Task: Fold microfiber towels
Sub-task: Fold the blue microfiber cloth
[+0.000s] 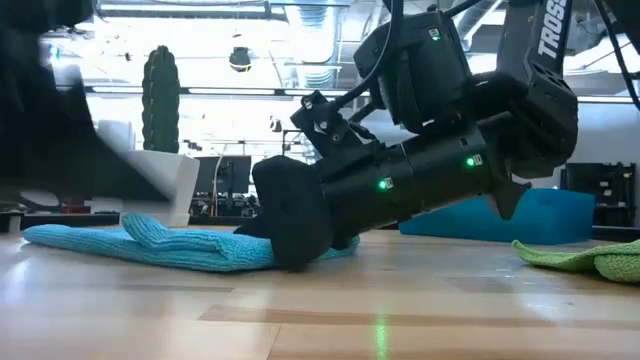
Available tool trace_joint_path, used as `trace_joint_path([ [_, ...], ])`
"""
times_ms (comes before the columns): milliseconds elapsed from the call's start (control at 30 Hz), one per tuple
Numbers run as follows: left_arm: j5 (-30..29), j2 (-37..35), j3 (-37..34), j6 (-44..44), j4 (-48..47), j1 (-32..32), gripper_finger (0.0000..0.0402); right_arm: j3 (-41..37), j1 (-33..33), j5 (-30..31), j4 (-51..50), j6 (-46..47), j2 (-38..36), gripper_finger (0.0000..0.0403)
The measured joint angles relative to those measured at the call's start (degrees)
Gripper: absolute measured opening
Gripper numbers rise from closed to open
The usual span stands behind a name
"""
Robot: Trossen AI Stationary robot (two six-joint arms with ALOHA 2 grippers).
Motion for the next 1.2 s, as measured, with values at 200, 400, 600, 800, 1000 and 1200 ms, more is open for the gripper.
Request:
trace_joint_path([
  [200, -10.95, -2.58, 1.36, 7.39, -4.08, -1.24, 0.0, 0.2, 0.13, 0.37, -0.27, -0.02, -0.01, 0.0015],
  [400, -7.57, 1.9, -4.78, -7.11, -3.02, -0.17, 0.0, 0.17, 0.13, 0.22, 0.05, -0.39, 0.01, 0.0014],
  [600, -3.7, 5.57, -5.38, -16.01, -3.29, -0.33, 0.0, -0.05, 0.62, 0.15, 0.39, -2.21, -0.71, 0.0017],
  [800, -3.06, 5.61, -4.97, -16.17, -3.5, -0.28, 0.0, 0.13, 4.52, 0.2, 3.09, -9.47, -6.28, 0.0015],
  [1000, -2.94, 5.61, -4.92, -16.16, -3.25, 0.07, 0.0, 0.54, 9.26, -1.53, 5.3, -9.17, -4.2, 0.0015],
  [1200, -3.02, 5.63, -4.9, -16.03, -2.93, 0.53, 0.0, 1.55, 10.62, -1.95, 4.25, -3.68, -0.19, 0.0015],
])
